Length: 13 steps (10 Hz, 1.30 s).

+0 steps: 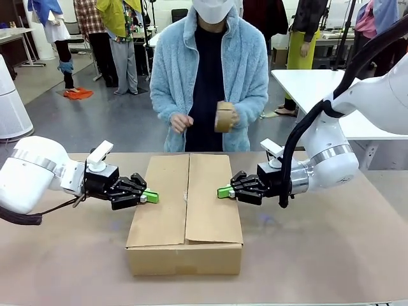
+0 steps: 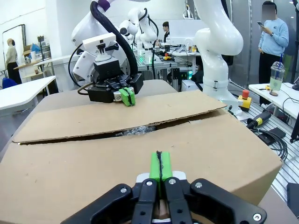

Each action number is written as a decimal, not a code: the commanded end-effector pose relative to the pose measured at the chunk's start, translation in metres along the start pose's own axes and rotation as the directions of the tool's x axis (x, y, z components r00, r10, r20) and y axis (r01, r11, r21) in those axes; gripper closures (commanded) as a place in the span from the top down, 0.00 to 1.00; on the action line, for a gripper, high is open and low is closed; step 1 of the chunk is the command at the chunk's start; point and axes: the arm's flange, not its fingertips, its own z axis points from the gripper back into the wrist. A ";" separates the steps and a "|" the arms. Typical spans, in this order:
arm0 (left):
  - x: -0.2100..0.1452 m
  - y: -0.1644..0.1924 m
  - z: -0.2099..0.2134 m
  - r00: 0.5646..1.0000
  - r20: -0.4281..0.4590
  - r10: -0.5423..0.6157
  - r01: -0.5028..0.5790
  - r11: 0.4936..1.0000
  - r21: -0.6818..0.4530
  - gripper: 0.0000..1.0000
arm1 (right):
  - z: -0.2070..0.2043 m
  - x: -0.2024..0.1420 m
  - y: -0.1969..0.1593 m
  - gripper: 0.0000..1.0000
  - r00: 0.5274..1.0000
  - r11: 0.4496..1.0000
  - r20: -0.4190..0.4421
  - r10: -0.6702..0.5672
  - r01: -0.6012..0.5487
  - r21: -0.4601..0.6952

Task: Wrap the clocks to prevent damage.
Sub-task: After the human seals the box with tape, release both hands from the side flaps of the Package Box.

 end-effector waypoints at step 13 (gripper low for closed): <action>-0.002 0.001 0.000 1.000 -0.012 0.010 -0.010 1.000 0.002 0.00 | -0.005 -0.002 0.004 0.01 1.000 1.000 -0.010 0.002 -0.002 -0.028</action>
